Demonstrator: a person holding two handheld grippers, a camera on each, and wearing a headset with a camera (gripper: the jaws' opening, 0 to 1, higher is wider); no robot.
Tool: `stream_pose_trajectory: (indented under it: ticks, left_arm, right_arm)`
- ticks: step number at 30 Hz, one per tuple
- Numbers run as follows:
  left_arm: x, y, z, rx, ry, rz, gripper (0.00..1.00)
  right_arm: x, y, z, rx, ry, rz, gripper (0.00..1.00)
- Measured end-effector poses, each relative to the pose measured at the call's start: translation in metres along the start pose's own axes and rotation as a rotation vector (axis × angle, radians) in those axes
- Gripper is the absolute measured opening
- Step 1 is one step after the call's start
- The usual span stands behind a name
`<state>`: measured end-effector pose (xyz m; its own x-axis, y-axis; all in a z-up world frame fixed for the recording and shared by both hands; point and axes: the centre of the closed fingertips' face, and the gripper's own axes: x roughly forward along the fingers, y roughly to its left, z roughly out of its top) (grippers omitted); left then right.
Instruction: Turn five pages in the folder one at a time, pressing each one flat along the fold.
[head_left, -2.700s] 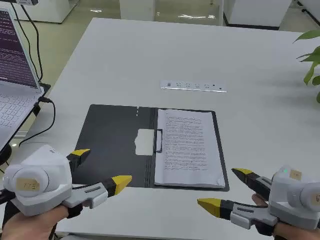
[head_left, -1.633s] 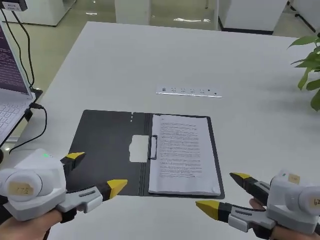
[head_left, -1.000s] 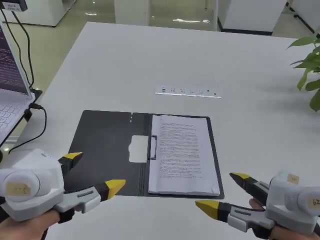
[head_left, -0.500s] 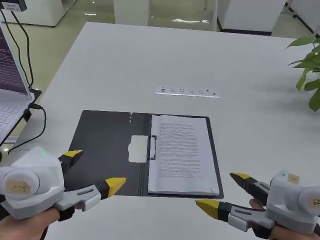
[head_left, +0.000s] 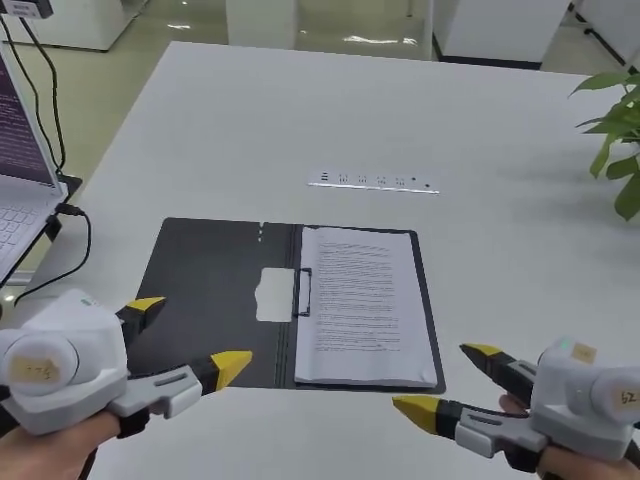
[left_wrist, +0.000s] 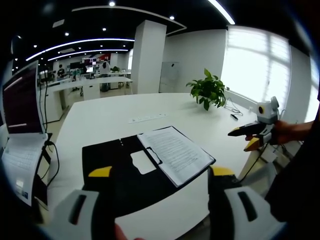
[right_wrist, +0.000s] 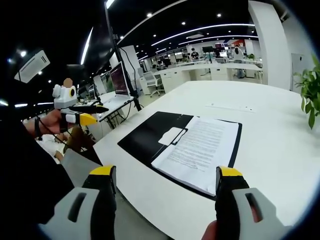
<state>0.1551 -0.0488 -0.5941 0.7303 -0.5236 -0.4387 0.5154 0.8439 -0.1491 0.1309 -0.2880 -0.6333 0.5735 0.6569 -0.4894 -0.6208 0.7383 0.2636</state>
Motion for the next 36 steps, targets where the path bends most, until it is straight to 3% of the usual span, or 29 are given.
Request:
stream_pose_trajectory:
  ticks: [6,23,32,36]
  left_arm:
    - [0.004,-0.005,-0.006,0.007,0.022,-0.017,0.75]
    - [0.034,-0.018,-0.004,0.061,0.059,-0.082,0.74]
    - [0.058,-0.033,-0.008,0.083,0.102,-0.125,0.74]
    - [0.069,-0.041,-0.009,0.129,0.128,-0.154,0.73]
  right_arm:
    - [-0.001,0.002,-0.002,0.008,-0.001,0.002,0.81]
    - [-0.008,-0.011,-0.008,0.02,0.006,-0.01,0.81]
    - [-0.012,-0.015,-0.01,0.032,0.002,-0.02,0.8]
    - [-0.012,-0.018,-0.012,0.033,0.006,-0.021,0.8]
